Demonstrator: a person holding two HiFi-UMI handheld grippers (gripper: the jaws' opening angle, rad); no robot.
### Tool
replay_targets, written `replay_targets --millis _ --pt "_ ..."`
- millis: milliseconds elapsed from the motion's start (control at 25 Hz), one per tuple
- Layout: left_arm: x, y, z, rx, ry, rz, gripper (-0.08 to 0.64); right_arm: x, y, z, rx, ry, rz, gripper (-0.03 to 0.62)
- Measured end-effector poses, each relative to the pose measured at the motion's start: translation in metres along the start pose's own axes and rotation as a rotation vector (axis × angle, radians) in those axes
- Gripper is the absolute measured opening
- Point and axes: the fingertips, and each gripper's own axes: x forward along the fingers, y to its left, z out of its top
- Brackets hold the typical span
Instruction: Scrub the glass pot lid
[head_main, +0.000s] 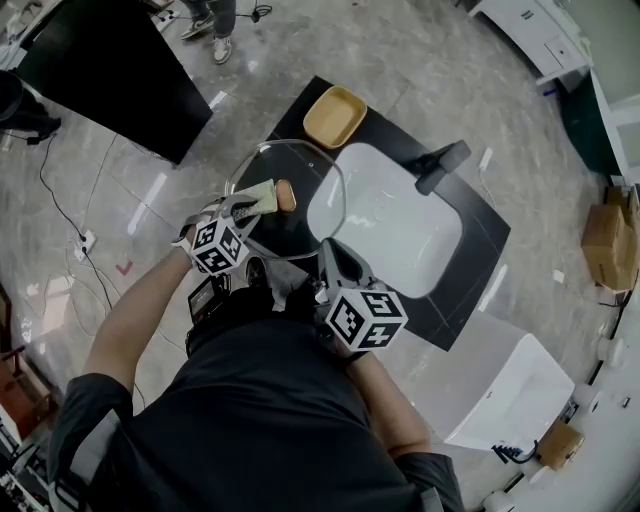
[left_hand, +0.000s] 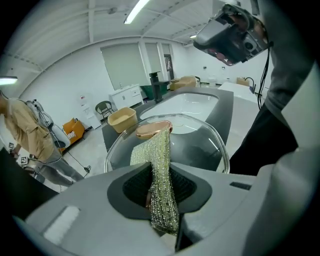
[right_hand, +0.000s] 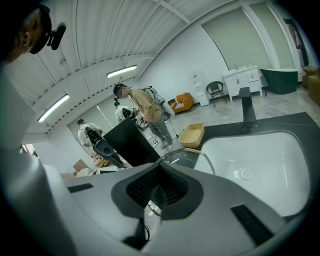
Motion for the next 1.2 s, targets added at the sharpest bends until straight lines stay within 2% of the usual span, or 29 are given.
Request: replay_targets --millis 640,1000,1200 --pt "-0.008 -0.073 0.015 -0.013 0.004 -0.022 0.075 0.015 0.017 -0.018 -0.024 0.094 0.091 0.007" --pt "-0.005 -0.132 0.03 0.027 0.022 -0.134 0.075 0.014 0.008 -0.024 0.001 0.113 0.098 0.008" --pt "-0.005 -0.149 0.039 0.035 0.012 -0.188 0.075 0.012 0.001 -0.024 0.014 0.112 0.092 0.008"
